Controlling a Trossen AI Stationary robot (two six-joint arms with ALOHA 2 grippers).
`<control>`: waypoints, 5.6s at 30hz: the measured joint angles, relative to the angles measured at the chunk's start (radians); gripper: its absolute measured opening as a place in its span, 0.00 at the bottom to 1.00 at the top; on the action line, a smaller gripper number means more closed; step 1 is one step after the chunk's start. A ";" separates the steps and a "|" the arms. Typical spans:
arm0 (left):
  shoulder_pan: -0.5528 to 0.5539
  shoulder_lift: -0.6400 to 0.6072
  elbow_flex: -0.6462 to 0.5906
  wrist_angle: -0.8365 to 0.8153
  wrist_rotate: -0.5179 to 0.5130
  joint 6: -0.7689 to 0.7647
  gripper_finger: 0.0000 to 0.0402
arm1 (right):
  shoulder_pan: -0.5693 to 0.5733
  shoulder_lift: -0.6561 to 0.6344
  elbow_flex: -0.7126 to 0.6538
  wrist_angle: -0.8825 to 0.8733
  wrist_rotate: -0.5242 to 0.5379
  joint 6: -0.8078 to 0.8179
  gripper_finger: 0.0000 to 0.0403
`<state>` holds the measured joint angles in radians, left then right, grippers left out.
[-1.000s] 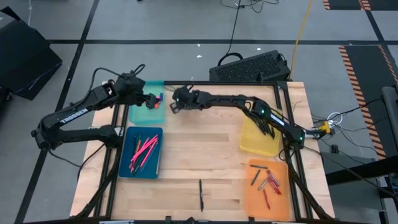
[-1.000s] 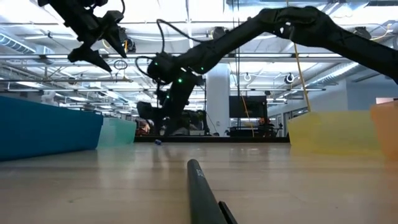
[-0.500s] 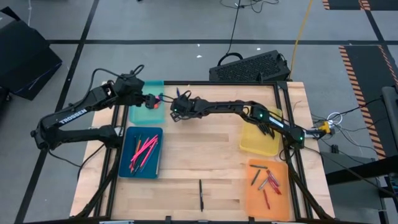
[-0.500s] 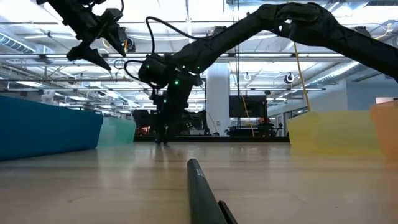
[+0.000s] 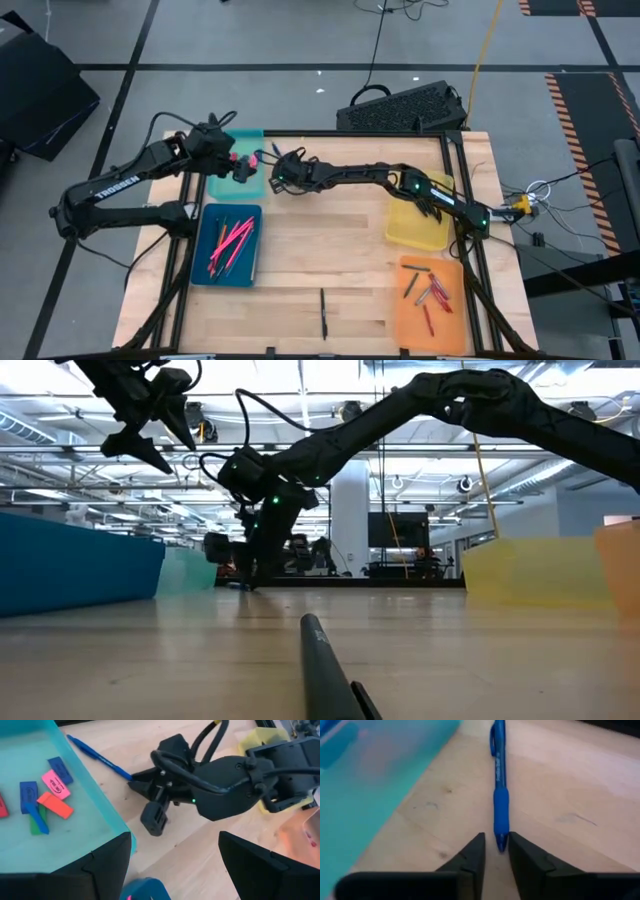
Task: Sort crayons/erasers/pens/pencils in bins
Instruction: Put the blue pen into the yellow bin, then put the black pen into the yellow bin
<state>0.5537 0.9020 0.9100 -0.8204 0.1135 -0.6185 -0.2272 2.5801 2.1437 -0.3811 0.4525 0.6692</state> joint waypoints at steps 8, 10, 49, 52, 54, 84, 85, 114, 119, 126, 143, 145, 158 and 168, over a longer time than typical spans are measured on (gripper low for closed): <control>-0.034 0.000 0.000 -0.021 0.001 0.004 0.75 | 0.015 0.022 0.000 0.070 0.075 -0.039 0.23; -0.039 0.000 0.000 -0.029 0.001 0.006 0.75 | 0.016 0.028 0.000 0.072 0.092 -0.045 0.17; -0.076 0.000 0.000 -0.047 -0.036 0.058 0.75 | 0.306 -0.186 -0.032 -0.952 -0.408 0.014 0.17; -0.082 0.000 0.000 -0.047 -0.036 0.049 0.75 | 0.301 -0.187 -0.032 -0.853 -0.404 0.031 0.28; -0.086 0.000 0.000 -0.047 -0.037 0.048 0.75 | 0.299 -0.193 -0.032 -0.830 -0.403 0.042 0.34; -0.251 -0.128 0.000 -0.043 -0.239 -0.142 0.75 | 0.267 -0.257 -0.337 -0.687 -0.430 -0.027 0.06; -0.263 -0.146 0.000 -0.042 -0.252 -0.143 0.75 | 0.273 -0.275 -0.338 -0.682 -0.414 -0.026 0.06; -0.716 -0.052 0.000 0.383 -0.348 -0.178 0.67 | 0.408 -0.703 -0.337 -0.345 0.124 -0.034 0.07; -0.716 -0.060 0.000 0.382 -0.348 -0.170 0.65 | 0.390 -0.808 -0.344 -0.812 0.116 0.224 0.08; -0.716 -0.067 0.000 0.384 -0.350 -0.104 0.64 | 0.377 -1.092 -0.677 -1.113 -0.037 0.549 0.08; -0.711 -0.065 0.000 0.409 -0.299 0.006 0.72 | 0.145 -1.374 -1.429 -0.717 -0.281 0.707 0.12; -0.711 -0.066 0.000 0.398 -0.295 -0.003 0.73 | 0.134 -1.374 -1.459 -0.682 -0.298 0.711 0.12; -0.711 -0.066 0.000 0.488 -0.178 0.034 0.73 | 0.142 -1.383 -1.452 -0.618 -0.298 0.684 0.40; -0.712 -0.066 0.000 0.541 -0.082 0.033 0.73 | 0.336 -1.207 -0.991 -0.782 -0.196 0.813 0.32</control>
<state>-0.1579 0.8356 0.9097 -0.2792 0.0316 -0.5858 0.1093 1.3734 1.1530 -1.1627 0.2566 1.4822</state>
